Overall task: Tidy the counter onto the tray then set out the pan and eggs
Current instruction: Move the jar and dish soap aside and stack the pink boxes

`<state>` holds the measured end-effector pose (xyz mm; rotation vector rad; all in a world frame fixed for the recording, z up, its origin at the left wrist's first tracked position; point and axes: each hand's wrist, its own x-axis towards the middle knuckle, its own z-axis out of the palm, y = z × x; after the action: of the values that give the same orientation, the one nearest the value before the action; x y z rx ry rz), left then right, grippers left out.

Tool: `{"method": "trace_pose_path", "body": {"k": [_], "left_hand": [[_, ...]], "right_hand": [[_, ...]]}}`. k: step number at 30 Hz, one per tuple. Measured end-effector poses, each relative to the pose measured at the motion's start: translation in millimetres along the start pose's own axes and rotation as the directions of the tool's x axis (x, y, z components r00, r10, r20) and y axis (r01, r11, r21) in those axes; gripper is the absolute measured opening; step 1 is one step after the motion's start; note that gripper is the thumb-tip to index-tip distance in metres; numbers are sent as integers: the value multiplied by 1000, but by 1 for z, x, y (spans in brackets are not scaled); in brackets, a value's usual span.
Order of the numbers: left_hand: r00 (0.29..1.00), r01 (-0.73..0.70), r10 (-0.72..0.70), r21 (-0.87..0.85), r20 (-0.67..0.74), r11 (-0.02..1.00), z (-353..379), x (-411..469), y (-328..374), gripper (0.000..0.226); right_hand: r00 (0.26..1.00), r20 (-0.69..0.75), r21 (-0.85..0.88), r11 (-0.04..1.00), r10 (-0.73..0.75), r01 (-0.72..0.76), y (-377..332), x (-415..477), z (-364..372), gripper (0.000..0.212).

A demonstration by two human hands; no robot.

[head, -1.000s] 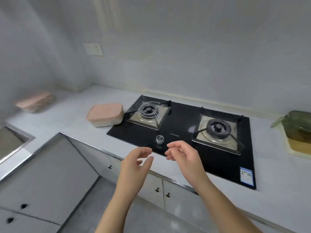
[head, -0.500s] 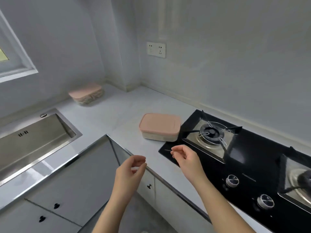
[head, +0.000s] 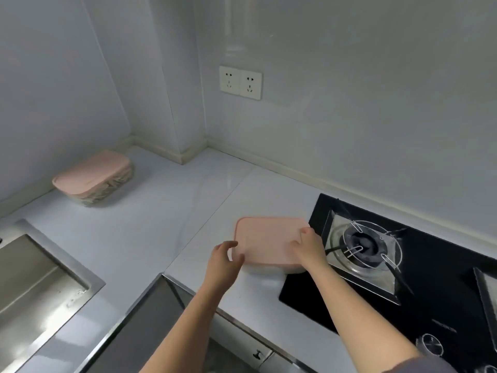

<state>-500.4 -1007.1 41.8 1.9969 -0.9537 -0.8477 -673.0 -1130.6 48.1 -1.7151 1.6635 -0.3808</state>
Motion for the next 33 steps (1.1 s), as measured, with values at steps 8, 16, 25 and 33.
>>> {"method": "trace_pose_path", "body": {"k": [8,16,25,33], "left_hand": [[957,46,-27,-59,290,997,-15,57,-18,36],[970,45,-24,-81,242,996,-58,101,-40,38],[980,48,-37,-51,198,998,-90,127,-58,39],[943,129,-91,-99,321,987,-76,133,-48,41]], "right_hand": [[984,-132,-75,989,120,-131,-15,12,24,8],[977,-62,97,976,204,-197,-51,-2,65,51],[944,-23,380,876,329,-296,-37,-27,78,53],[882,121,481,750,456,-454,-35,-10,96,44]]}}
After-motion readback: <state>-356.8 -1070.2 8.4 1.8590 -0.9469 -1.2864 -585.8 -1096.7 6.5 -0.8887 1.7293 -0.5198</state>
